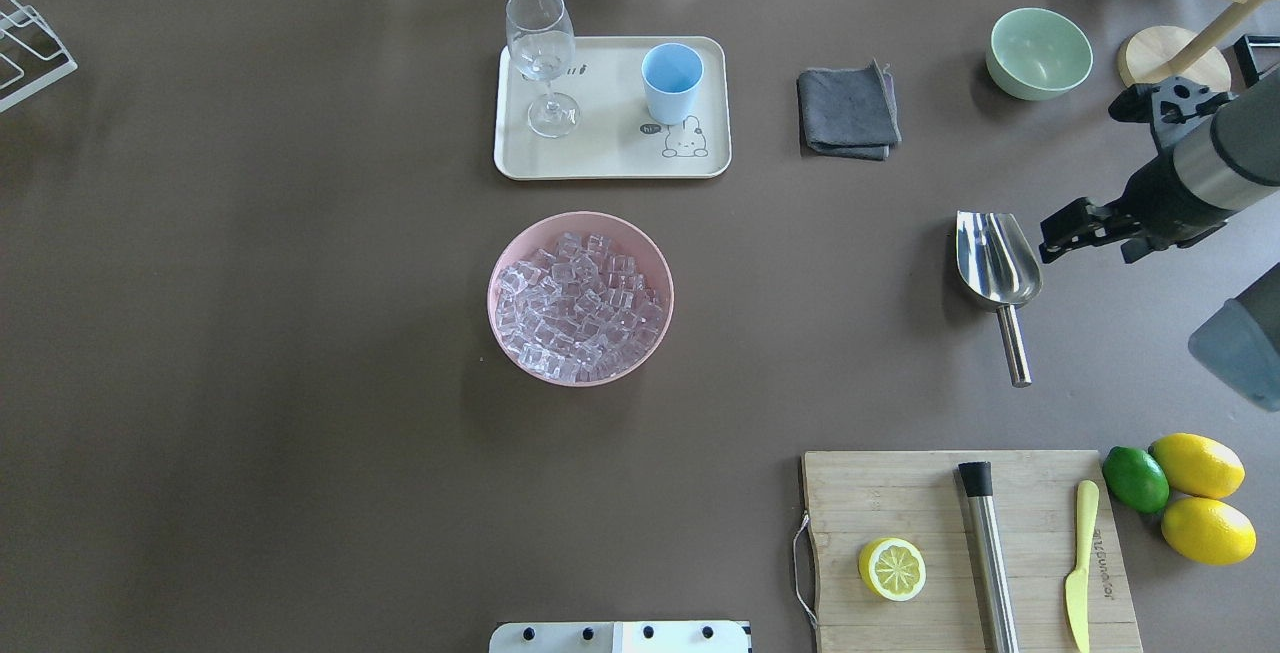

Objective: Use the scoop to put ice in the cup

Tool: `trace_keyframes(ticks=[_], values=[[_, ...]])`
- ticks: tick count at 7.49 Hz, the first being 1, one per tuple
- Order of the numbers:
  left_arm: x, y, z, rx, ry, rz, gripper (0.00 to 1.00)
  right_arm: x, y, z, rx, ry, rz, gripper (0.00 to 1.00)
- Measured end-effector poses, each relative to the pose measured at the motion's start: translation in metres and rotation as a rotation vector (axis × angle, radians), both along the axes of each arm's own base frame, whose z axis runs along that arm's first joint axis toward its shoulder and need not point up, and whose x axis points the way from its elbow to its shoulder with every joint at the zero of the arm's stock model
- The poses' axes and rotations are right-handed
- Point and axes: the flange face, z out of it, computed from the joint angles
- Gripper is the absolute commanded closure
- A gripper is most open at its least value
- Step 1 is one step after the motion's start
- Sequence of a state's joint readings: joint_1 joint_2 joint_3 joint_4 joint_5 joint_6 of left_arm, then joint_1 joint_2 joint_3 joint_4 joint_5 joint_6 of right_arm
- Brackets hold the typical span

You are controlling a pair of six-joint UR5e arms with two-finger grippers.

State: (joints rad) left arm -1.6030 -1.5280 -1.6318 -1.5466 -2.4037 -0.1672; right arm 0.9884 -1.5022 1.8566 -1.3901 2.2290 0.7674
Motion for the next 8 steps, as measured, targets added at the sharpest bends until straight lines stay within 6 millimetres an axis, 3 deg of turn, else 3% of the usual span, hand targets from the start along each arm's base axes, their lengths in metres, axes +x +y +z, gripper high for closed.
trace_keyframes(ticks=[2,3,5,6,8], values=[[0.000,0.000,0.000,0.000,0.000,0.000,0.02,0.086,-0.026,0.021,0.101,0.074,-0.050,0.00],[0.000,0.000,0.000,-0.001,-0.001,-0.001,0.02,0.143,-0.036,0.037,0.140,0.114,-0.077,0.00],[0.000,0.000,0.000,-0.002,0.000,0.000,0.02,0.239,-0.028,0.087,0.166,0.153,-0.131,0.00],[0.001,0.000,0.000,-0.003,-0.001,0.000,0.02,0.273,-0.018,0.117,0.174,0.158,-0.164,0.00],[0.001,0.000,0.001,-0.002,-0.001,0.002,0.02,0.306,-0.005,0.152,0.180,0.152,-0.196,0.00]])
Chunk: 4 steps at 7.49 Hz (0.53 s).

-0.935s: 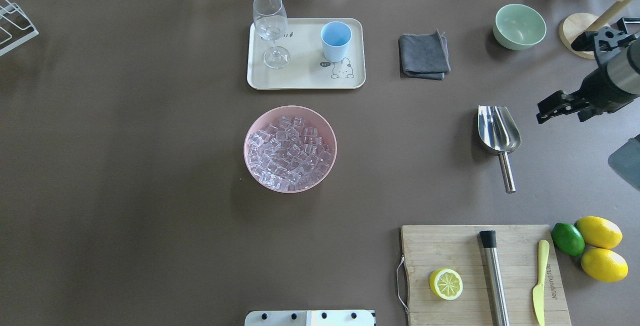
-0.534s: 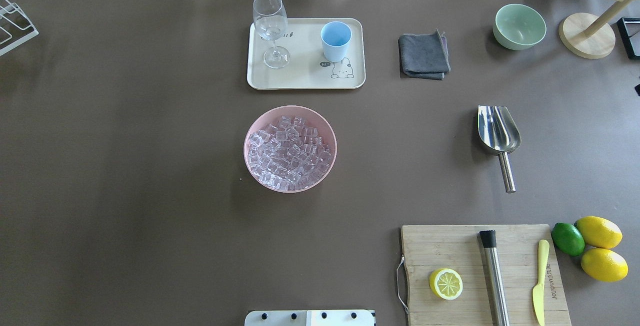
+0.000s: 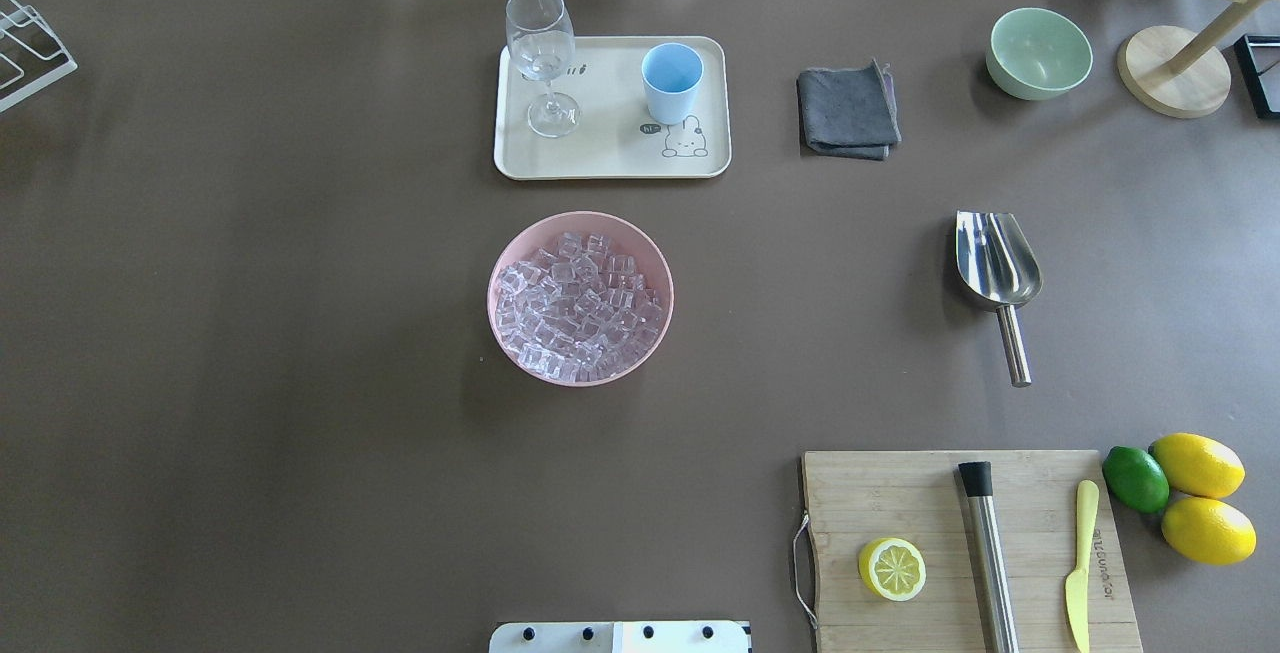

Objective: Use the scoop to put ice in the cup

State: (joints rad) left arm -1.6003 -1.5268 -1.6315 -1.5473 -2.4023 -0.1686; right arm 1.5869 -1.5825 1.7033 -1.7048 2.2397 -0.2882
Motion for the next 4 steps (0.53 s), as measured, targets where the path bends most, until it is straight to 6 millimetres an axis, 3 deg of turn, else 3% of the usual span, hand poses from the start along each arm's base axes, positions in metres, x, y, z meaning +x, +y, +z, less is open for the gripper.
trace_keyframes(ticks=[4], values=[[-0.0005,0.0009,-0.0040,0.006,0.000,-0.002,0.02,0.0082,0.0089,0.0125,-0.017,-0.017,0.007,0.00]])
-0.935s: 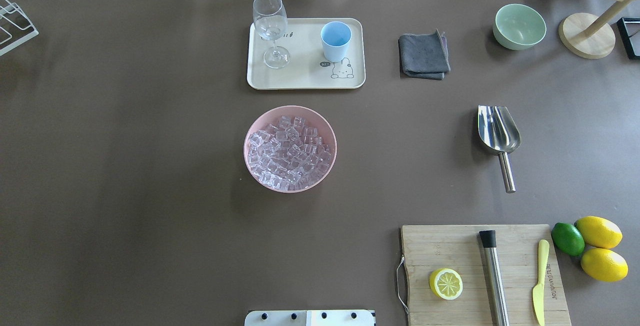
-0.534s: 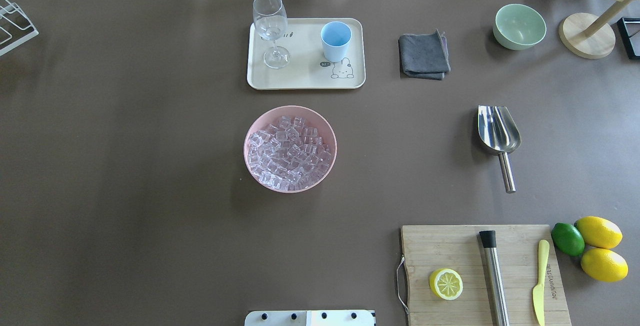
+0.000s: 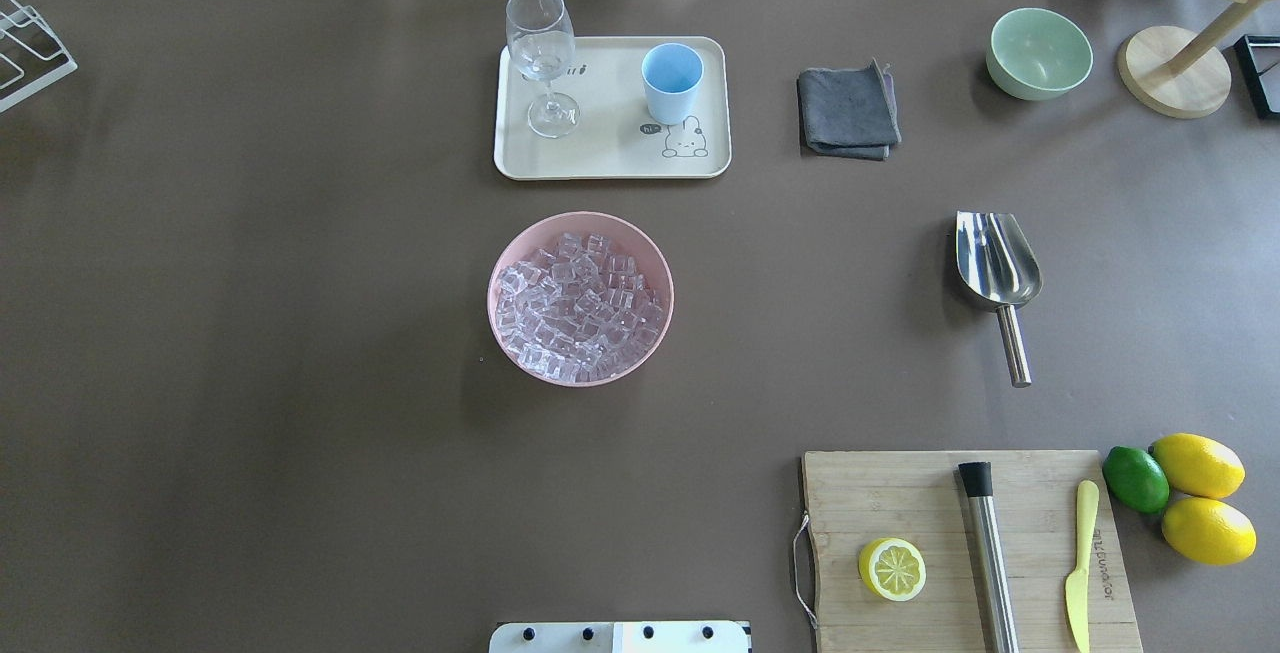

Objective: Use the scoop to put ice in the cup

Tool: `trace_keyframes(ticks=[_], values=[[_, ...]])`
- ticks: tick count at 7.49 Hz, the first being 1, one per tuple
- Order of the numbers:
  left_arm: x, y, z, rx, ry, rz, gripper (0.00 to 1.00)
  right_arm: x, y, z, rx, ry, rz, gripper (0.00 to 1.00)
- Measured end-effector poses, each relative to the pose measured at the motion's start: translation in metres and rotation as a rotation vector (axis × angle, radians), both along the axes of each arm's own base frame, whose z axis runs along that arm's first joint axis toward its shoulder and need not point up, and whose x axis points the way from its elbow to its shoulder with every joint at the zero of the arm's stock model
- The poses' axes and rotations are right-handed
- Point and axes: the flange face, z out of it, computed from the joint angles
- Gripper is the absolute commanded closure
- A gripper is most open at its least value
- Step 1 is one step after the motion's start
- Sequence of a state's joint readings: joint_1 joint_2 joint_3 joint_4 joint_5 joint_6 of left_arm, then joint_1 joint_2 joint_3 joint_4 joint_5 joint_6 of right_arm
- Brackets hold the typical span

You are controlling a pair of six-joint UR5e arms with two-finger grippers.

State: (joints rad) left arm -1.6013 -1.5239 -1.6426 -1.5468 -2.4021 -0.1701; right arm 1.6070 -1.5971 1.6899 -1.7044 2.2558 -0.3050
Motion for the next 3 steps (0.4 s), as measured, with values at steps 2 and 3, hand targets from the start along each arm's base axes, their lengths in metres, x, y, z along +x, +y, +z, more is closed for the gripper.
trace_keyframes(ticks=[2,3], values=[[0.0004,0.0007,0.0007,0.001,-0.001,0.003,0.02,0.0002,0.0010,0.0013,-0.004,-0.001,0.002,0.00],[0.0005,0.0009,0.0009,0.001,-0.001,0.004,0.02,0.0002,0.0010,0.0013,-0.004,-0.001,0.002,0.00]])
